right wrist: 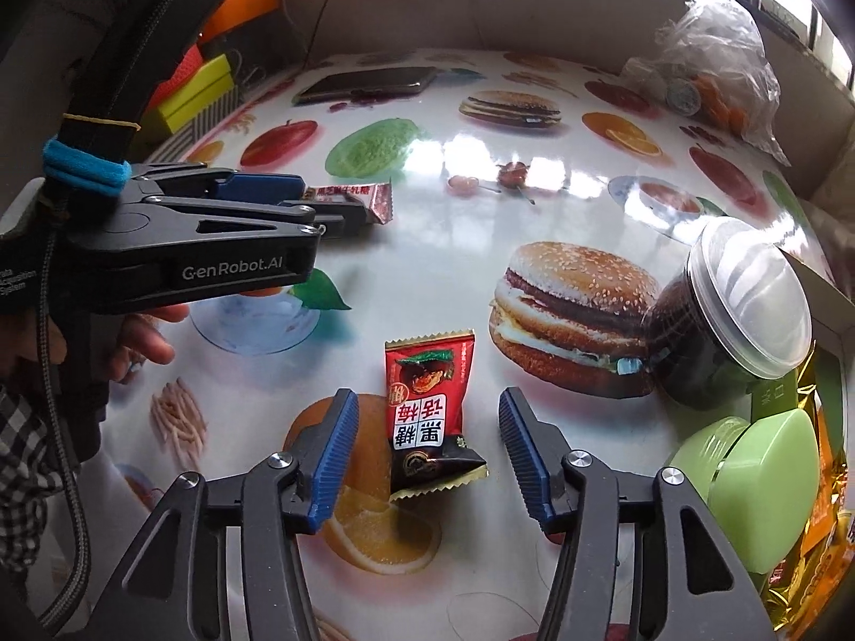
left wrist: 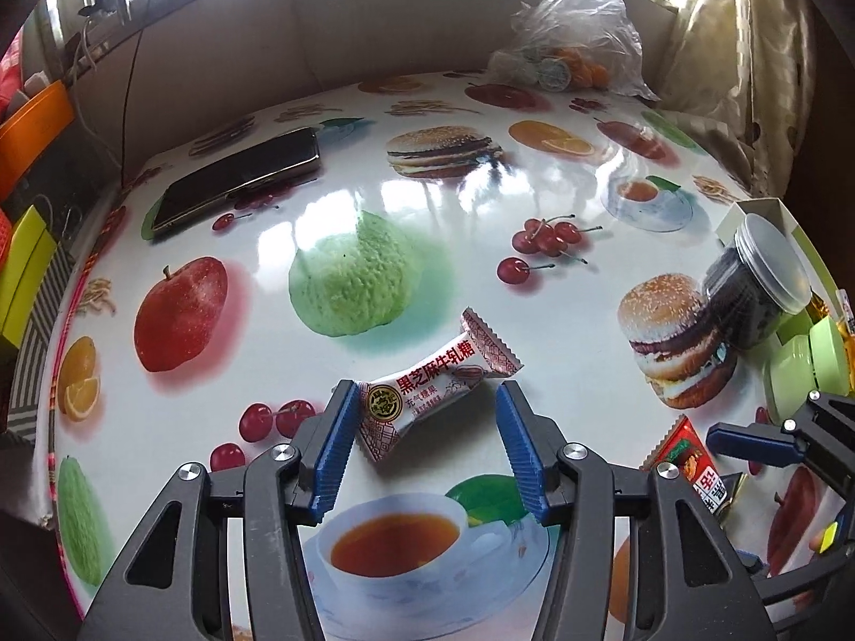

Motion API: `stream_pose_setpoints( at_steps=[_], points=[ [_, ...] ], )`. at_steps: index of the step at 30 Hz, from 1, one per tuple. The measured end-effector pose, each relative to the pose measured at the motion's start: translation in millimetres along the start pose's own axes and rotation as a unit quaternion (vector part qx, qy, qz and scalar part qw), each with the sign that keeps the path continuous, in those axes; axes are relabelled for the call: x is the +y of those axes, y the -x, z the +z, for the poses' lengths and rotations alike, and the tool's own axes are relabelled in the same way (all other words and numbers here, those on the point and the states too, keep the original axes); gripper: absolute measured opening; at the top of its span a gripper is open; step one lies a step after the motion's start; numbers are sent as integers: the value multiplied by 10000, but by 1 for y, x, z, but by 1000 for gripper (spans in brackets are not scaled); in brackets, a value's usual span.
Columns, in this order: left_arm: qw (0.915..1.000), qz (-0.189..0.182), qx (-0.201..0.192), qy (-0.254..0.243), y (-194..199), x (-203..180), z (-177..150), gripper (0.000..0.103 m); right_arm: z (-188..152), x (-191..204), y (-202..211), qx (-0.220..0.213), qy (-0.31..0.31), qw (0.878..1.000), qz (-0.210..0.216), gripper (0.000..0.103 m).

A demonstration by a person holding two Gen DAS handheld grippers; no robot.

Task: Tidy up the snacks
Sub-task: 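Grasp wrapped candy with left tool while right tool holds red packet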

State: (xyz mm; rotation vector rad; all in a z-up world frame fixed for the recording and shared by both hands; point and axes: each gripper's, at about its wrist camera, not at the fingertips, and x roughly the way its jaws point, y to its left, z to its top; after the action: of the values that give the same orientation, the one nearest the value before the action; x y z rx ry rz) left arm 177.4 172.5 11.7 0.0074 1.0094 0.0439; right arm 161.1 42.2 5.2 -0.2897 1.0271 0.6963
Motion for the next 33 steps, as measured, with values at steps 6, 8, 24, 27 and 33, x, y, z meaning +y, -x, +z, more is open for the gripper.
stream_pose_setpoints(
  at_steps=[6,8,24,27,33],
  points=[
    [9999,161,-5,-24,-3,4,0,54,-4,5,0,-42,49,9998,-189,55],
    [9999,73,-54,-72,-3,3,1,54,-5,4,0,-72,48,9998,-192,55],
    [9997,-220,-83,-14,-7,-9,0,31,-8,-2,5,-223,-103,9992,-313,32],
    [9998,-202,-70,15,-6,-10,-1,27,-9,-2,5,-263,-136,9990,-336,31],
    [9995,-267,-91,136,1,-12,-10,21,-11,-3,7,-304,-208,9988,-324,29]
  ],
)
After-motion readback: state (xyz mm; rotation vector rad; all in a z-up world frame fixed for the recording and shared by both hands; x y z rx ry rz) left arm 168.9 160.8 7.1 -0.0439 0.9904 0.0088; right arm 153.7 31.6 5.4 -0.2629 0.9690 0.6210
